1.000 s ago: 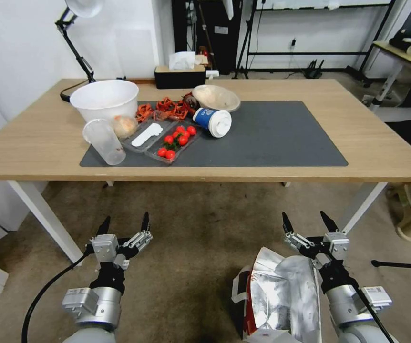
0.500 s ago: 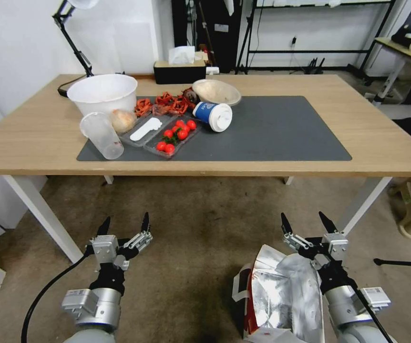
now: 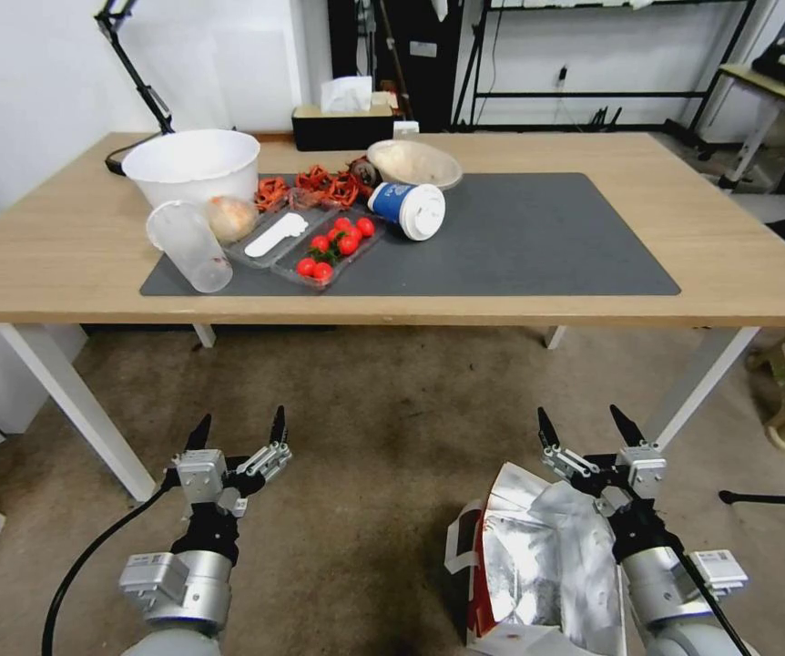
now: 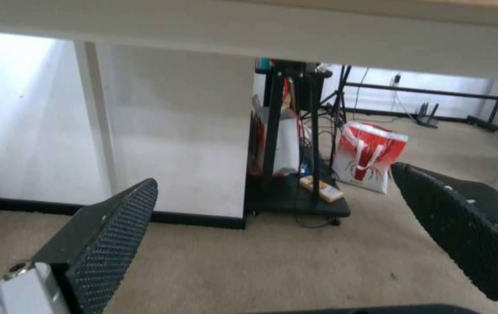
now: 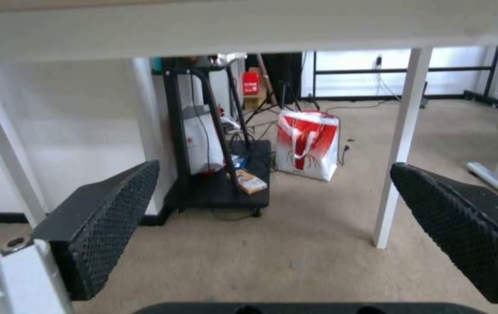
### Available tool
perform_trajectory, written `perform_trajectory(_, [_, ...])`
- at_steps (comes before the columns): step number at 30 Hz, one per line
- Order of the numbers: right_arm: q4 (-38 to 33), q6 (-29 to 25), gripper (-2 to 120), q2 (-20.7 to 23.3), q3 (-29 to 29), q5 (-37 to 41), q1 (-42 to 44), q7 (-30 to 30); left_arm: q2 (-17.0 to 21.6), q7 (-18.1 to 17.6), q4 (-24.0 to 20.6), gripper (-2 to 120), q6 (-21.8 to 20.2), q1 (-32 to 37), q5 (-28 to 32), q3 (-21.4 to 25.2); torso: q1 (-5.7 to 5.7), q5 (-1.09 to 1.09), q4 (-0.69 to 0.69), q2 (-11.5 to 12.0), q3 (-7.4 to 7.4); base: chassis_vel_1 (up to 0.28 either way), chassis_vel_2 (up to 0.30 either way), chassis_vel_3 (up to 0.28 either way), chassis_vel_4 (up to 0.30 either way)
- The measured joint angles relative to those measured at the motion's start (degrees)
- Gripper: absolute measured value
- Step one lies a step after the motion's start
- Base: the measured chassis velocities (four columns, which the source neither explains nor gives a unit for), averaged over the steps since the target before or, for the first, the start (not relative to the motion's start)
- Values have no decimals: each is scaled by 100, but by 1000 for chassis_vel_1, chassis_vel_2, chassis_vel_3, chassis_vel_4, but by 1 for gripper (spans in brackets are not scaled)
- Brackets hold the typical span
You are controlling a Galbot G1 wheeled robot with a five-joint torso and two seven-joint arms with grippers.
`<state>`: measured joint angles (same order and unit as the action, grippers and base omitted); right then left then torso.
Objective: Pick up the food delivery bag from the floor and place it on the table.
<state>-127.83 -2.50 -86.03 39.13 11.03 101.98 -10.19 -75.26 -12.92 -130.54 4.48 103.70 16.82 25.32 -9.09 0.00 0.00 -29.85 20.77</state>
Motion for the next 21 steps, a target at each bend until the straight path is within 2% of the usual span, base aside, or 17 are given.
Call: perform_trajectory(21, [31,-98,100,74,80,21,12,29,108,47,-4,100,70,37,-86,41,186,0,0,518,-332,0,0,0,0])
